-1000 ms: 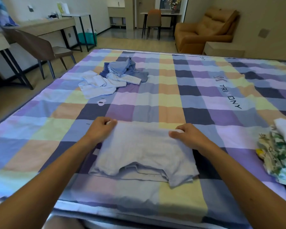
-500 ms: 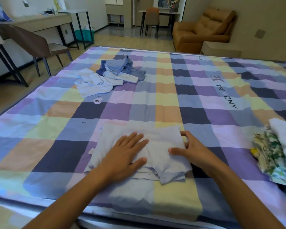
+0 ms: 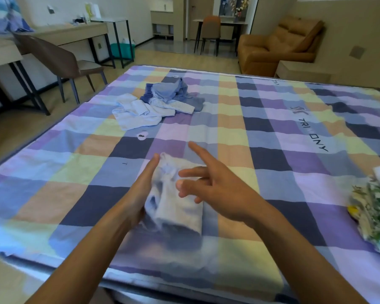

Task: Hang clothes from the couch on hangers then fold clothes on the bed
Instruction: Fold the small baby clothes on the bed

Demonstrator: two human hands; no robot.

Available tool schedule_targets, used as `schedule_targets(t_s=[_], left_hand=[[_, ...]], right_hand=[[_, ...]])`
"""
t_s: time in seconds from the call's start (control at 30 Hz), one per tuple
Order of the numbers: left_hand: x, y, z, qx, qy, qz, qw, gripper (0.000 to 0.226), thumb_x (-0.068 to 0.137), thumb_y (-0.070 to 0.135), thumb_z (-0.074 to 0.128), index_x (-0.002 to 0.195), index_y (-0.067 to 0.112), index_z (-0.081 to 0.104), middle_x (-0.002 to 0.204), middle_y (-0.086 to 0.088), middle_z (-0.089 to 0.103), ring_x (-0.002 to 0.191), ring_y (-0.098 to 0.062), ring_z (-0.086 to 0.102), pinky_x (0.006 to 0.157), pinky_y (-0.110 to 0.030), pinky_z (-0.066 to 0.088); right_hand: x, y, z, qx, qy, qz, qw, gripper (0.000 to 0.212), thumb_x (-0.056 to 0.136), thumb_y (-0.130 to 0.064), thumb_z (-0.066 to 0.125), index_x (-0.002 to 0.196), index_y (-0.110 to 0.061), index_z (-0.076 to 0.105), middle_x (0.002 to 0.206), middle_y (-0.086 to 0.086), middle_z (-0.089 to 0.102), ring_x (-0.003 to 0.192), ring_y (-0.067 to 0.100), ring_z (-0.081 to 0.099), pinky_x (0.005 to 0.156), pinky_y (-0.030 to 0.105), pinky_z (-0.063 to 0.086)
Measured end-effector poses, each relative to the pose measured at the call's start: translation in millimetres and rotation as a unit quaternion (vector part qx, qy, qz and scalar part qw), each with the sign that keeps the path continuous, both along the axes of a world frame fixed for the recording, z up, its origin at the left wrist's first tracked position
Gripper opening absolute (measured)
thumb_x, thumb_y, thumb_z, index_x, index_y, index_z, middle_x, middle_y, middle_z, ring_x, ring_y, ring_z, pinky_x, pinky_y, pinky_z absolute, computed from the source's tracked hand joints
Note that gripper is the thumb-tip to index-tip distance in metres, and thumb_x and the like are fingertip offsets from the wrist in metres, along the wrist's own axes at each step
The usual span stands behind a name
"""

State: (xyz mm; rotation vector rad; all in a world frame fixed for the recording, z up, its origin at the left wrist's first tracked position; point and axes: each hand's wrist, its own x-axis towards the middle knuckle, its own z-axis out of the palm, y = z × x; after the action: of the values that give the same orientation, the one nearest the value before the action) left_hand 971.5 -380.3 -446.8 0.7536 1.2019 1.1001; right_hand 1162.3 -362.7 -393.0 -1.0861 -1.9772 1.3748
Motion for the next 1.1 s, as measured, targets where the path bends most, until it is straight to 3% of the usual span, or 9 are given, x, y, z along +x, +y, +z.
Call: schedule_targets(t_s=[0.1, 0.17, 0.3, 0.4, 0.47, 0.63, 0.77, 0.93, 1.1], left_hand=[[-12, -3, -5, 0.009, 0.155, 0.013, 0.988, 0.024, 0.094, 0.029, 0.068, 0.114, 0.017, 0.072, 0.105, -0.009, 0.077, 0.105, -0.031, 0.071, 0.087, -0.040, 0.055], [-18, 1, -12, 0.020, 0.252, 0.034, 0.967, 0.030, 0.085, 0.009, 0.072, 0.113, 0.020, 0.069, 0.104, -0.005, 0.075, 0.102, -0.029, 0.070, 0.078, -0.035, 0.055], [-32, 13, -18, 0.080, 0.326, 0.081, 0.939, 0.041, 0.088, 0.008, 0.069, 0.124, 0.024, 0.055, 0.115, -0.002, 0.066, 0.101, -0.025, 0.066, 0.071, -0.028, 0.050], [-40, 10, -33, 0.193, 0.557, 0.069, 0.805, 0.059, 0.095, 0.022, 0.062, 0.149, 0.027, 0.040, 0.134, -0.002, 0.052, 0.118, -0.025, 0.052, 0.090, -0.040, 0.048], [-42, 2, -50, 0.253, 0.614, -0.040, 0.747, 0.054, 0.099, 0.044, 0.049, 0.151, 0.033, 0.042, 0.154, -0.001, 0.039, 0.138, -0.024, 0.037, 0.107, -0.046, 0.040], [-47, -16, -60, 0.144, 0.639, -0.101, 0.749, 0.079, 0.086, 0.078, 0.016, 0.156, 0.045, 0.025, 0.169, 0.010, 0.010, 0.154, -0.017, 0.014, 0.122, -0.043, 0.026], [-34, -18, -44, 0.064, 0.679, -0.035, 0.730, 0.079, 0.084, 0.075, 0.024, 0.152, 0.037, 0.036, 0.145, -0.009, 0.049, 0.129, -0.032, 0.046, 0.098, -0.045, 0.048], [-24, -19, -31, 0.068, 0.580, -0.018, 0.812, 0.066, 0.083, 0.062, 0.056, 0.139, 0.029, 0.047, 0.109, -0.001, 0.066, 0.102, -0.029, 0.063, 0.081, -0.037, 0.048], [-12, -28, -26, 0.122, 0.444, 0.025, 0.887, 0.049, 0.086, 0.043, 0.069, 0.131, 0.034, 0.051, 0.125, 0.023, 0.058, 0.111, -0.010, 0.059, 0.088, -0.032, 0.047]], right_hand=[[-8, -3, -21, 0.031, -0.061, -0.011, 0.998, 0.067, 0.090, -0.045, 0.070, 0.149, -0.043, 0.039, 0.130, -0.010, 0.063, 0.105, 0.009, 0.067, 0.095, 0.031, 0.056], [-9, -2, -38, 0.056, -0.082, -0.047, 0.994, 0.048, 0.095, -0.035, 0.067, 0.140, -0.036, 0.049, 0.128, -0.009, 0.063, 0.105, 0.007, 0.064, 0.094, 0.025, 0.054], [-15, -1, -64, 0.155, -0.058, -0.083, 0.983, 0.034, 0.100, -0.028, 0.059, 0.133, -0.029, 0.057, 0.135, -0.010, 0.059, 0.115, 0.003, 0.056, 0.103, 0.024, 0.047], [-22, -4, -80, 0.211, -0.164, -0.005, 0.964, 0.060, 0.102, -0.058, 0.030, 0.153, -0.027, 0.038, 0.165, -0.001, 0.027, 0.150, 0.014, 0.022, 0.122, 0.029, 0.019], [-26, -9, -96, 0.210, -0.267, 0.062, 0.939, 0.087, 0.086, -0.072, 0.002, 0.162, -0.031, 0.014, 0.170, -0.001, -0.009, 0.156, 0.016, -0.013, 0.127, 0.040, 0.001], [-25, -11, -104, 0.183, -0.308, 0.064, 0.931, 0.072, 0.096, -0.068, 0.011, 0.161, -0.039, -0.002, 0.164, -0.006, -0.030, 0.149, 0.013, -0.033, 0.124, 0.047, -0.012], [-26, -16, -94, 0.141, -0.340, -0.026, 0.929, 0.072, 0.096, -0.072, 0.019, 0.160, -0.041, 0.009, 0.169, 0.012, -0.014, 0.156, 0.027, -0.013, 0.126, 0.046, -0.004], [-27, -19, -94, 0.161, -0.265, -0.078, 0.947, 0.057, 0.100, -0.054, 0.039, 0.153, -0.036, 0.034, 0.152, 0.007, 0.040, 0.140, 0.026, 0.035, 0.116, 0.038, 0.028], [-15, -17, -87, 0.065, -0.066, -0.137, 0.986, 0.042, 0.094, -0.024, 0.066, 0.135, -0.029, 0.057, 0.132, 0.002, 0.052, 0.119, 0.019, 0.055, 0.104, 0.025, 0.041]])
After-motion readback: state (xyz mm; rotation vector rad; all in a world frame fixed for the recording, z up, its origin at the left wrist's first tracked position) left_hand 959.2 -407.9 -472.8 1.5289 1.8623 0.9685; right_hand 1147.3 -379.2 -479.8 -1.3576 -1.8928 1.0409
